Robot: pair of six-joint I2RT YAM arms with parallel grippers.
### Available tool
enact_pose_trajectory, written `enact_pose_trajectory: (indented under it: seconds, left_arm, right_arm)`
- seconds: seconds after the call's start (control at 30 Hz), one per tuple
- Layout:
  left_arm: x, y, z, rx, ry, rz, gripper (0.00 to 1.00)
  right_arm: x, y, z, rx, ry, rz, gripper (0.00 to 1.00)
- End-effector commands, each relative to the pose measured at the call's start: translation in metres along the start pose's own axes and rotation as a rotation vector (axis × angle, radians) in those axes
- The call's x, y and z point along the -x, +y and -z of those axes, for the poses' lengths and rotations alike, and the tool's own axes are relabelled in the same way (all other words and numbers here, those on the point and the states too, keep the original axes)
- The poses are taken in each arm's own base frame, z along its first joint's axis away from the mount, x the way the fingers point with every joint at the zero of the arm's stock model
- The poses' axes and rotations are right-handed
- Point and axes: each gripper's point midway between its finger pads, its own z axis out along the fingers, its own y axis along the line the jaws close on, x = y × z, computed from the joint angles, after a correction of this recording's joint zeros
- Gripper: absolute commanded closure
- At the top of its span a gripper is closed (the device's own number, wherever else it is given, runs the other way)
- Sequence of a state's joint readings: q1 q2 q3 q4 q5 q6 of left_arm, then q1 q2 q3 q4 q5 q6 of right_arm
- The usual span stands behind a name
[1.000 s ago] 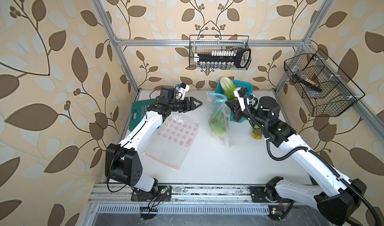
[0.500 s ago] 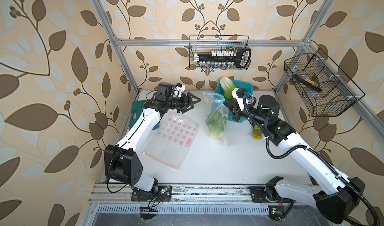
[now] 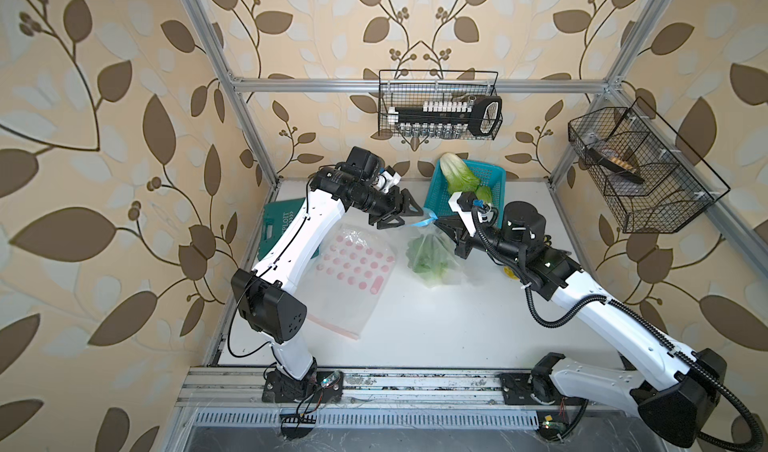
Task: Put the chinese cabbages into a zipper bag and zip it
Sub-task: Adjust the zipper food storage bag at the center of the board.
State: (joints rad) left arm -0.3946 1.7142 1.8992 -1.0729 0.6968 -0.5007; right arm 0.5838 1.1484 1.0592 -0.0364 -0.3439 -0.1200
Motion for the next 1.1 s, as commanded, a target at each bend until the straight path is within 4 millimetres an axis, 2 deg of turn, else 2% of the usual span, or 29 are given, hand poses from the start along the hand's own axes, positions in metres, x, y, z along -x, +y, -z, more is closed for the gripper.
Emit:
enact_pose_trajectory:
  seconds: [0.0,0.2,0.27,0.4,0.53,0.73,0.83,0.87,0.97,1.03,1.07]
  left_arm:
    - [-0.003,0.024,0.035,0.149,-0.063,-0.029,0.29]
    - [-0.003,0.033,0.063,0.242,-0.169,-0.034,0.24]
    - [-0.003,0.03,0.064,0.212,-0.189,-0.022,0.22]
    - [-0.01,0.027,0.041,0.101,-0.108,0.037,0.23]
    - [-0.008,0.031,0.038,0.114,-0.105,0.031,0.22]
    - [-0.029,0.025,0.001,0.034,-0.001,0.084,0.28]
    - [-0.031,0.028,-0.002,0.024,-0.015,0.098,0.37]
    - [-0.03,0.029,0.0,0.028,-0.027,0.094,0.46]
    - [-0.014,0.028,0.012,0.017,-0.089,0.1,0.79]
    - [0.005,0.025,0.029,0.014,-0.161,0.085,0.93]
    - [0.015,0.023,0.04,0.016,-0.204,0.073,0.96]
  right_arm:
    - [0.002,0.005,0.003,0.005,-0.017,0.011,1.0]
    - [-0.001,0.009,0.004,0.011,-0.011,0.005,1.0]
    - [-0.001,0.01,0.003,0.011,-0.011,0.0,1.0]
    - [-0.001,0.01,0.001,0.011,-0.017,-0.003,1.0]
    - [0.001,0.011,0.001,0.017,-0.022,-0.011,1.0]
    - [0.0,0.012,-0.002,0.013,-0.019,-0.026,1.0]
    - [-0.001,0.017,-0.004,0.019,-0.013,-0.031,1.0]
    - [-0.001,0.019,-0.004,0.022,-0.013,-0.034,1.0]
    - [0.005,0.025,-0.004,0.04,-0.023,-0.062,1.0]
    - [0.011,0.033,-0.006,0.067,-0.031,-0.083,1.0]
    - [0.016,0.037,-0.007,0.074,-0.033,-0.089,1.0]
